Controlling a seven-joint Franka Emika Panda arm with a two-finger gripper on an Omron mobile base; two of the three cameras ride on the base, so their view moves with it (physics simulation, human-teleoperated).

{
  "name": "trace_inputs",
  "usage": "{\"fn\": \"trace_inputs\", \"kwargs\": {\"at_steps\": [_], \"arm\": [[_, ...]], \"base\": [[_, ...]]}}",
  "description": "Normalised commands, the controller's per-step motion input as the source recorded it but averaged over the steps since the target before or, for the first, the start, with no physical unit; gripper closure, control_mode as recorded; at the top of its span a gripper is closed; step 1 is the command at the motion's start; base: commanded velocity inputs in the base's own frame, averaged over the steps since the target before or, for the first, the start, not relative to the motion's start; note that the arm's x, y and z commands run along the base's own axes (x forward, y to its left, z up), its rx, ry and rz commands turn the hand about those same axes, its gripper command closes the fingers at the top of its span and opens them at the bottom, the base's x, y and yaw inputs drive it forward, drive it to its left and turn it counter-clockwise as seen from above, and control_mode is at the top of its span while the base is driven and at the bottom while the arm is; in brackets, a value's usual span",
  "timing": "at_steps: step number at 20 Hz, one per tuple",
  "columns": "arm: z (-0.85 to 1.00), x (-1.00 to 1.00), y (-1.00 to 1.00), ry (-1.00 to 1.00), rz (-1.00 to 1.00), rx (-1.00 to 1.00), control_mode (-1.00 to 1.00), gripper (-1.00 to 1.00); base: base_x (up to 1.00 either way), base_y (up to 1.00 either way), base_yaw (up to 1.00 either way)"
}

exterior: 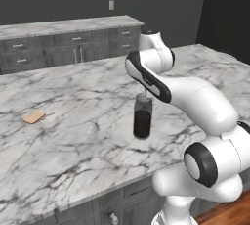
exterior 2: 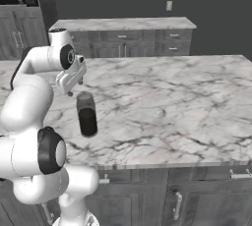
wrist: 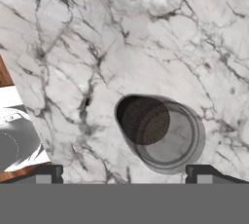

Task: Pick the jar and jar from the dining table and place them in the open cabinet. Close the cabinet after placing the objects.

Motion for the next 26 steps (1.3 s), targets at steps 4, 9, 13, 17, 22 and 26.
{"fn": "trace_inputs", "kwargs": {"at_steps": [4, 9, 13, 17, 22, 26], "arm": [[-0.16, 0.05, -0.01, 0.02, -0.02, 0.02, -1.0, -1.0], [-0.25, 0.01, 0.0, 0.09, -0.03, 0.03, -1.0, -1.0], [-0.24, 0.07, 0.01, 0.14, -0.04, 0.02, -1.0, -1.0], [-0.26, 0.15, 0.0, 0.14, -0.05, 0.0, -1.0, -1.0], [-0.32, 0.14, 0.0, 0.04, -0.03, 0.0, -1.0, -1.0], [-0.28, 0.13, 0.0, 0.0, -0.01, 0.0, -1.0, -1.0]], "base": [[0.0, 0.0, 0.0], [0.0, 0.0, 0.0], [0.0, 0.0, 0.0], [0.0, 0.0, 0.0], [0.0, 0.0, 0.0], [0.0, 0.0, 0.0]]}}
